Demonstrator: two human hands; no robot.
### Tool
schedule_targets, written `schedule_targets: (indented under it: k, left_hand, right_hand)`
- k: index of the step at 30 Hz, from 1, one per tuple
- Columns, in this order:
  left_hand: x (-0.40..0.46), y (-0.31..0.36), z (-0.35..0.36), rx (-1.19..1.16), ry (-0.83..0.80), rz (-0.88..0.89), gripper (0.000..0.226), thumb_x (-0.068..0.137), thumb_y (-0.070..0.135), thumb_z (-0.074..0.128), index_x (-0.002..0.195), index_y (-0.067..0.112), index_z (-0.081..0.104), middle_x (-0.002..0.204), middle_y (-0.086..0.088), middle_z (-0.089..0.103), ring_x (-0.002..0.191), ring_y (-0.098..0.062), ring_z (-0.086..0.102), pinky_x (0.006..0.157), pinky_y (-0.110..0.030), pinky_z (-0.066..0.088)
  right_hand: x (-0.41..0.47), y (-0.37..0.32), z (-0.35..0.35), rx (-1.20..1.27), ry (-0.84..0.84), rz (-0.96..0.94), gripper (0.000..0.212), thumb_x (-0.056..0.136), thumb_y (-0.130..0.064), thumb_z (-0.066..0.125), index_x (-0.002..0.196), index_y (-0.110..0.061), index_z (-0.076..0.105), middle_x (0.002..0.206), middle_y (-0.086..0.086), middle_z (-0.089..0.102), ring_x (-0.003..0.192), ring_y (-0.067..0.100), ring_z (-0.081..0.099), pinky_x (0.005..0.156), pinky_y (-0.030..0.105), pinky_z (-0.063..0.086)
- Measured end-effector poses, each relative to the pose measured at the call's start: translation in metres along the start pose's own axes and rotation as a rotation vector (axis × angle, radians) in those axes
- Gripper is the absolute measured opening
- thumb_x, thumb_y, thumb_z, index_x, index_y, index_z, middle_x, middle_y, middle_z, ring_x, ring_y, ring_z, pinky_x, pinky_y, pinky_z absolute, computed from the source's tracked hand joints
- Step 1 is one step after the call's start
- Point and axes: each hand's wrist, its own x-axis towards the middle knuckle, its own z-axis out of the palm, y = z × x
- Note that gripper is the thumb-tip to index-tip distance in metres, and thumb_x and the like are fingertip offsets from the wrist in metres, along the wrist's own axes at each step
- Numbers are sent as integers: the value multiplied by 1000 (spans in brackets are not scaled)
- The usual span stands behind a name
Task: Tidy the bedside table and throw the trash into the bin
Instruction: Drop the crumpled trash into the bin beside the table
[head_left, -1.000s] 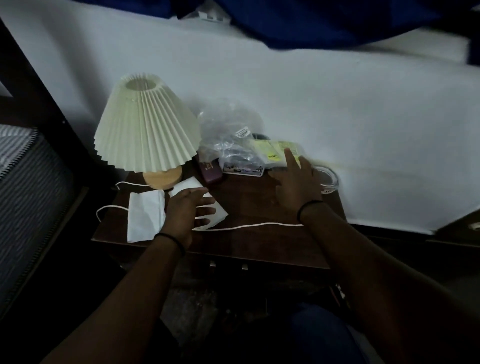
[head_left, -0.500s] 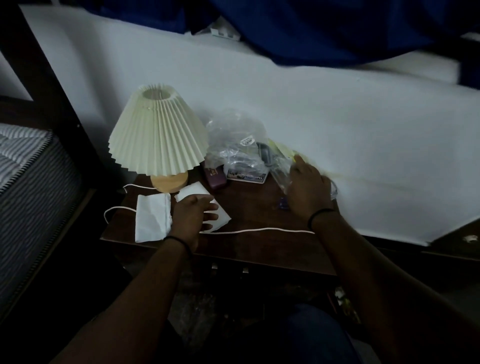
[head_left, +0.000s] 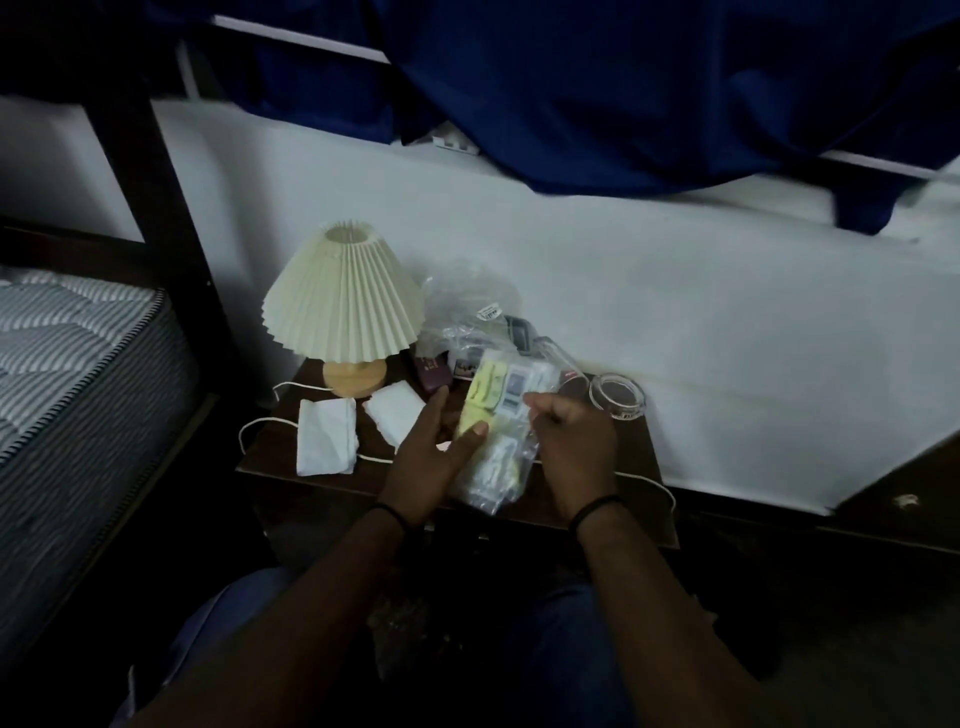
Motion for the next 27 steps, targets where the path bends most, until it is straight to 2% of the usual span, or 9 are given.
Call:
schedule_targets:
  k: [2,5,8,10,16,20,21,24,27]
  left_hand:
    - [-5,-3,-2,36,-98,-5,68,86,36,68,143,40,31,125,19,59,112,8,56,95,-16,44]
    - [-4,-16,-7,93,-204,-44,100,76,53,75,155,27,19,138,15,53,123,5,52,103,-19,40]
    - [-3,-16,-5,147,-308,-7,69,82,33,76,142,29,41,127,20,61,115,11,56,94,-8,41]
    - [3,-20,-2,172,-310,12,55,84,28,75,134,30,51,122,19,64,111,12,58,91,-8,41]
    - [24,-26,-4,-104,-130,-161,11,93,19,63,103,20,68,77,11,73,71,-5,66,63,-16,48]
    - [41,-29,-19,-293,62,-277,14,89,17,60,97,23,69,102,-5,71,97,-26,65,84,-43,54]
    - [44,-30,-24,-329,93,-310,14,90,15,57,94,23,68,98,-7,69,92,-27,64,79,-44,55]
    - [52,-33,-31,-530,112,-389,17,93,12,50,89,16,65,79,-2,65,72,-17,59,57,-22,54]
    - [53,-33,-33,-659,83,-450,18,96,18,47,92,11,64,80,-6,63,65,-14,64,58,-21,56]
  right_hand:
    - [-16,9,19,259,-34,106,33,84,2,59,96,-25,75,101,-3,75,96,15,70,91,45,56]
    - [-25,20,34,515,15,213,35,80,9,63,95,-22,67,101,4,71,95,23,68,81,44,57]
    - [-23,24,36,655,55,261,34,77,6,72,100,-12,54,94,15,65,69,15,67,57,29,54]
    - [-19,29,38,665,62,290,39,78,0,75,106,-10,51,91,13,65,61,7,65,52,24,51]
    - [2,51,41,783,87,396,61,77,5,73,127,-17,47,104,14,69,85,23,68,67,34,58]
    - [15,61,34,759,213,440,42,82,5,69,121,-2,57,92,13,67,63,13,59,51,19,51]
    - [17,65,33,760,237,461,37,83,4,68,118,-2,59,90,12,66,62,11,57,52,18,50]
    - [21,73,34,753,292,476,26,85,1,67,111,-3,64,99,18,68,71,15,60,63,23,53]
    - [21,74,36,774,246,464,16,83,-6,72,97,-9,65,99,20,69,79,22,63,74,35,53]
